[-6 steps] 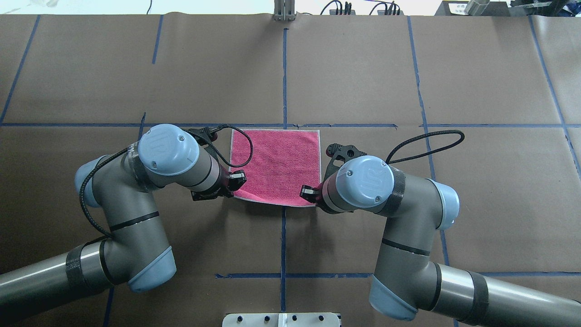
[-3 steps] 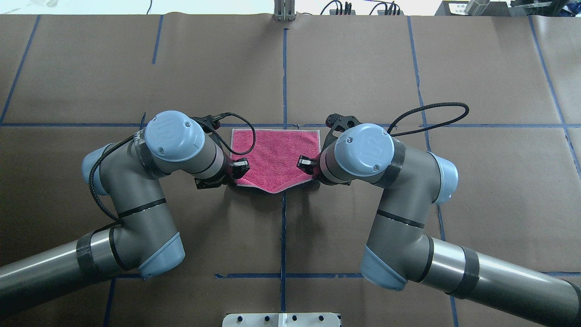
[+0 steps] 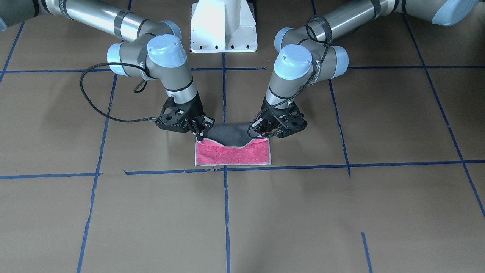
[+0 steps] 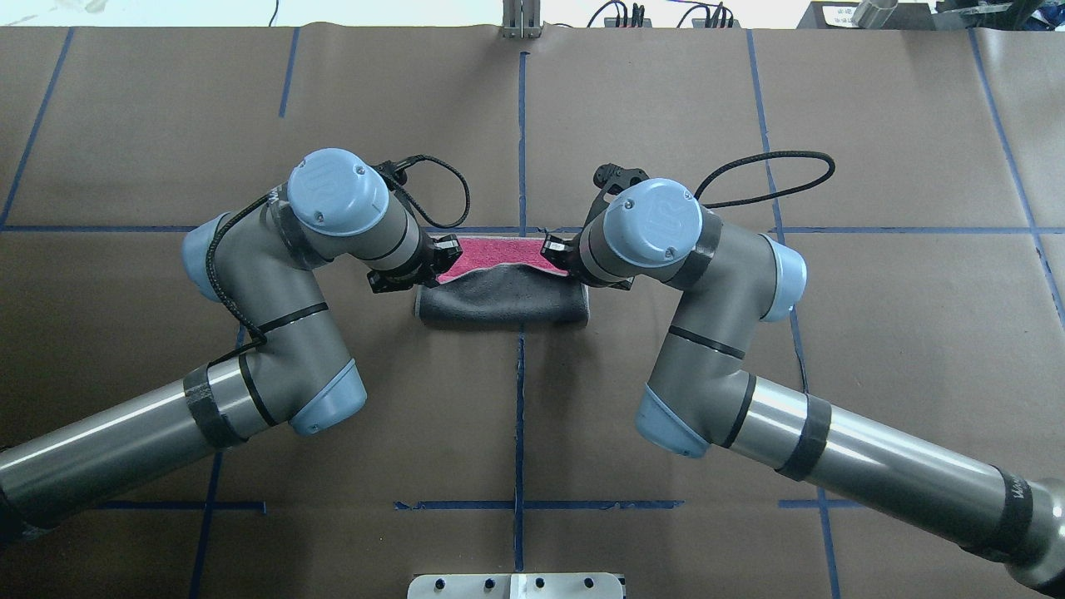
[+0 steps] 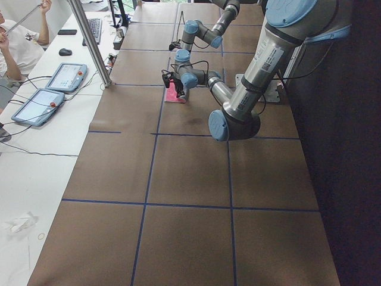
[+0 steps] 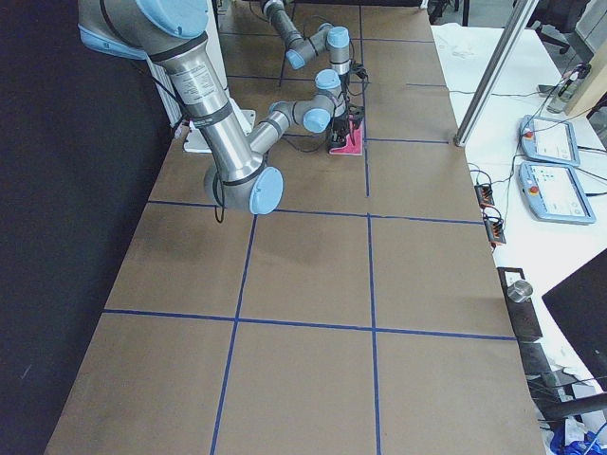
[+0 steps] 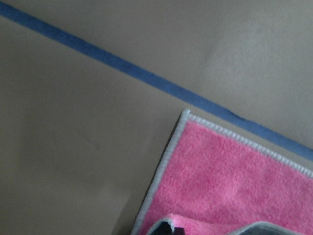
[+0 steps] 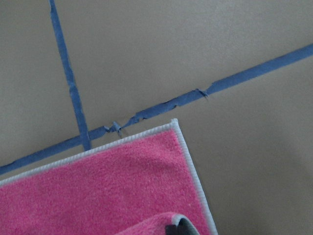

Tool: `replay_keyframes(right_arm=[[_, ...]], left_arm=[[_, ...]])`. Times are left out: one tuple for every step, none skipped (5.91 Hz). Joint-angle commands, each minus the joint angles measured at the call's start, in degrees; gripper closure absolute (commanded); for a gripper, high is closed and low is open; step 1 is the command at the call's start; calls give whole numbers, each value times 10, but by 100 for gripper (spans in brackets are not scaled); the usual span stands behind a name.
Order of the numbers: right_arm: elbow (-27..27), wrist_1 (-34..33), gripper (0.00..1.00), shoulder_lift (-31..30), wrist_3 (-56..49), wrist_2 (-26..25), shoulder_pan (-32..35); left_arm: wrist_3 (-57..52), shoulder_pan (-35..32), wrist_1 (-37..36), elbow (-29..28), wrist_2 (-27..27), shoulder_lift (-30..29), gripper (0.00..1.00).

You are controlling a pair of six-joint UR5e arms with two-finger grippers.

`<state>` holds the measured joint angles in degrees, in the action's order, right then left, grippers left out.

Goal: Fold towel twice with both arms
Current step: 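Lift the near corners with both grippers and fold them over the far edge, then lower the folded edge with both grippers and release the towel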

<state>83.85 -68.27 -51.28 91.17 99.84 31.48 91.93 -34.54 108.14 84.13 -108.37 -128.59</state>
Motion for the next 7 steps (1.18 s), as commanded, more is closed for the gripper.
replay_keyframes(right_arm=[[-58, 27, 100, 32, 0, 3, 14], [-58, 27, 100, 31, 0, 8, 26], [-58, 27, 100, 31, -1, 15, 37], [-58, 27, 100, 31, -3, 20, 43], [-58, 27, 100, 30, -3, 20, 44], [-60, 27, 100, 29, -3, 20, 43], [-63, 27, 100, 28, -4, 20, 44]], left_arm=[[0, -9, 7, -23, 0, -17, 100], [0, -13, 7, -25, 0, -17, 100], [0, -16, 14, -30, 0, -17, 100], [0, -18, 15, -34, 0, -17, 100], [0, -18, 15, -35, 0, -17, 100], [0, -21, 15, -38, 0, -17, 100], [0, -26, 15, -40, 0, -17, 100]])
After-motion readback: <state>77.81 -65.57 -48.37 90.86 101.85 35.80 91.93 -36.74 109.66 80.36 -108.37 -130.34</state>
